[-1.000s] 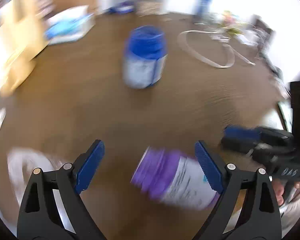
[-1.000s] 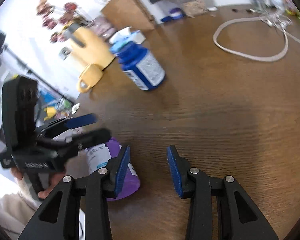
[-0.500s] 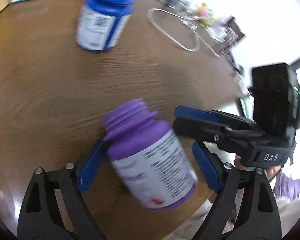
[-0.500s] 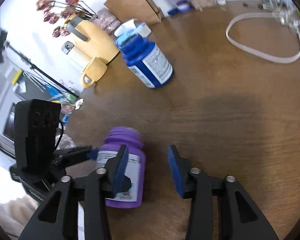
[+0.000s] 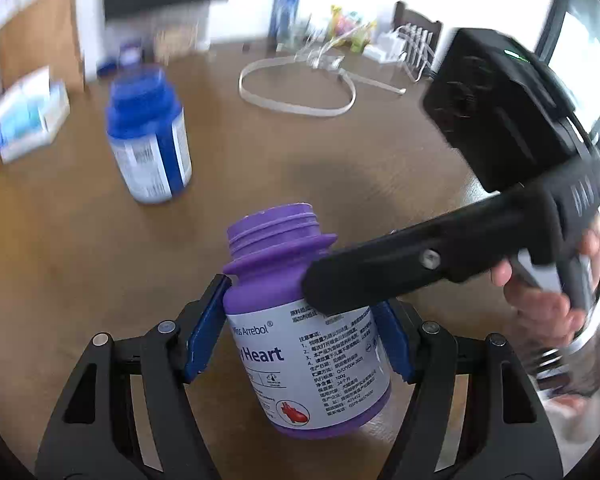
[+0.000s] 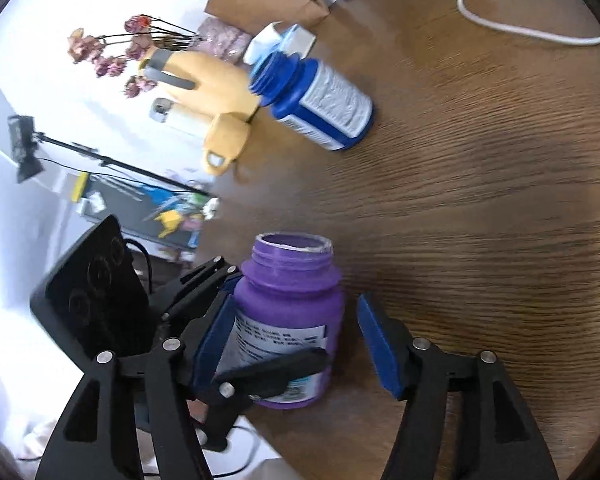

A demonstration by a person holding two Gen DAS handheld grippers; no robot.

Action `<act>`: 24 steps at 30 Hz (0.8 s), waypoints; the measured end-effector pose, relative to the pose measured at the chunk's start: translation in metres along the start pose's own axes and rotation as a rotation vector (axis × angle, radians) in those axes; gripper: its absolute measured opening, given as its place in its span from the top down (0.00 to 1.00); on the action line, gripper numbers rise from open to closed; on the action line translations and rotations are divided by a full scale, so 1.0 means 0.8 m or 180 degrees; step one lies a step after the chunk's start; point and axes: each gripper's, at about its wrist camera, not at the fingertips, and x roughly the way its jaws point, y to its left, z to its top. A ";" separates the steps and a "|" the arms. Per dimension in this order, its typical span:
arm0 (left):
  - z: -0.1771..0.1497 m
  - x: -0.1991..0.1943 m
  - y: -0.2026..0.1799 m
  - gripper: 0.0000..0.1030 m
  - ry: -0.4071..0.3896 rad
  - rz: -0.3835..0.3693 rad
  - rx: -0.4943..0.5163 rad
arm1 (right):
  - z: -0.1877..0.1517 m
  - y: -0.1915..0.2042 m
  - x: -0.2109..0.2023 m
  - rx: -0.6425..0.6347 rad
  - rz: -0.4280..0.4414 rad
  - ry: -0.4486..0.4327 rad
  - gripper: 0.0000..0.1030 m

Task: Flip cup upright
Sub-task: 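Rotate the purple bottle upright with the left tool, cap end up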

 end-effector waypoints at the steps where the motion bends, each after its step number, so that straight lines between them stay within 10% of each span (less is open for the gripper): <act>1: -0.002 -0.007 -0.001 0.36 -0.0120 0.0012 0.0073 | 0.002 -0.001 0.004 0.0055 0.0123 0.0023 0.34; 6: -0.011 -0.006 0.003 0.36 -0.0588 0.0019 0.0500 | 0.000 0.026 0.007 -0.0261 -0.0080 -0.0198 0.35; 13: 0.007 0.024 0.018 0.18 -0.0488 -0.0126 0.0391 | -0.024 0.110 -0.002 -0.1530 -0.1568 -0.1134 0.34; 24: -0.024 0.028 0.033 0.11 -0.0096 0.0508 -0.0371 | -0.039 0.100 0.025 -0.1830 -0.1833 -0.1042 0.33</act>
